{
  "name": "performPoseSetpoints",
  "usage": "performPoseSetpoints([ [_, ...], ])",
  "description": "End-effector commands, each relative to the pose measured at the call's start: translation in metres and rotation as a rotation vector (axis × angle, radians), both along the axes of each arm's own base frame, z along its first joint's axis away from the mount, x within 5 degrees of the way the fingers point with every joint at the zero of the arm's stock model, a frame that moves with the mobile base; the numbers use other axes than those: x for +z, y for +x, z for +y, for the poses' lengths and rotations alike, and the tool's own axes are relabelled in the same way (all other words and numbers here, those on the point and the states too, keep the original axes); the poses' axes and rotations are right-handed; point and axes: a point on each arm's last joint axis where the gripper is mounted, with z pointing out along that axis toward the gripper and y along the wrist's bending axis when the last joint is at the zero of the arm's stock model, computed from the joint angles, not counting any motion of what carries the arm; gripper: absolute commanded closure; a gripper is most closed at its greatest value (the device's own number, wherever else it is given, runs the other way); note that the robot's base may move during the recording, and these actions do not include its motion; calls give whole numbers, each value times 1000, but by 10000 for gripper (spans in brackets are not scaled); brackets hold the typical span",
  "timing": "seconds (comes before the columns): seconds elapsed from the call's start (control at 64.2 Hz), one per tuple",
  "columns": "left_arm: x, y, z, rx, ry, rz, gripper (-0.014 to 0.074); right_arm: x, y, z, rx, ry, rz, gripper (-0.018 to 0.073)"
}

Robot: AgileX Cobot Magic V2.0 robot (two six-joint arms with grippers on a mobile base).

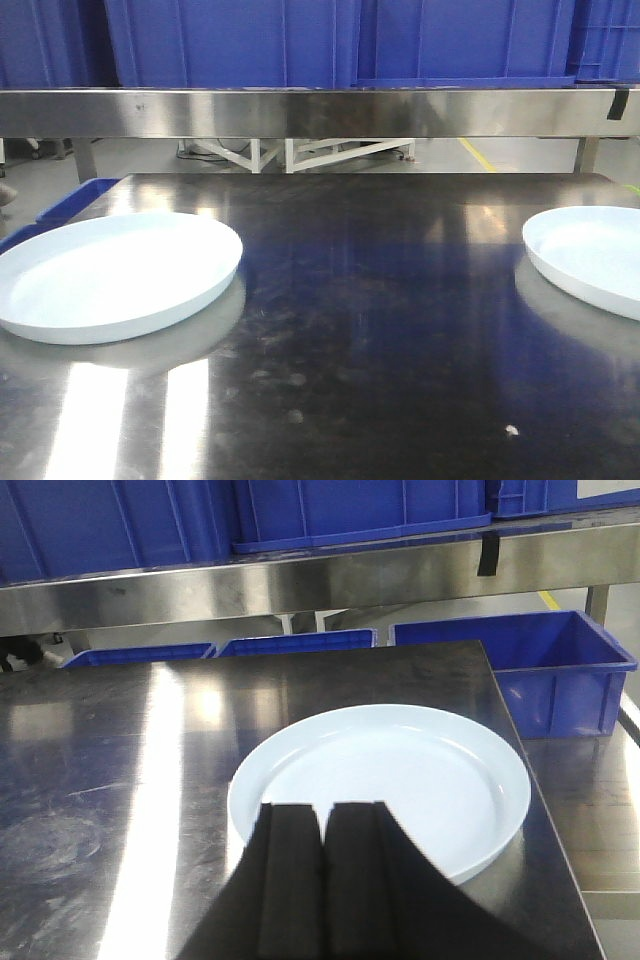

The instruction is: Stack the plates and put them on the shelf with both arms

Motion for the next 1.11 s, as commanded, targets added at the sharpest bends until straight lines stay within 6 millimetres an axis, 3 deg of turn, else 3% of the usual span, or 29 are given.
performPoseSetpoints([
  [0.0,8,-2,0,-3,-20,-100,510,8,-1,-1,-7,-3,-102,537],
  [0.685,8,-2,0,-3,-20,-100,510,8,-1,-1,-7,-3,-102,537],
  [0.779,10,-2,0,1,46,-108,510,8,-1,-1,-7,-3,-102,537],
  [0.919,55,-4,1,13,34,-62,510,8,-1,-1,-7,-3,-102,537],
  [1.09,150,13,4,57,84,187,510,8,-1,0,-6,-3,-102,537],
])
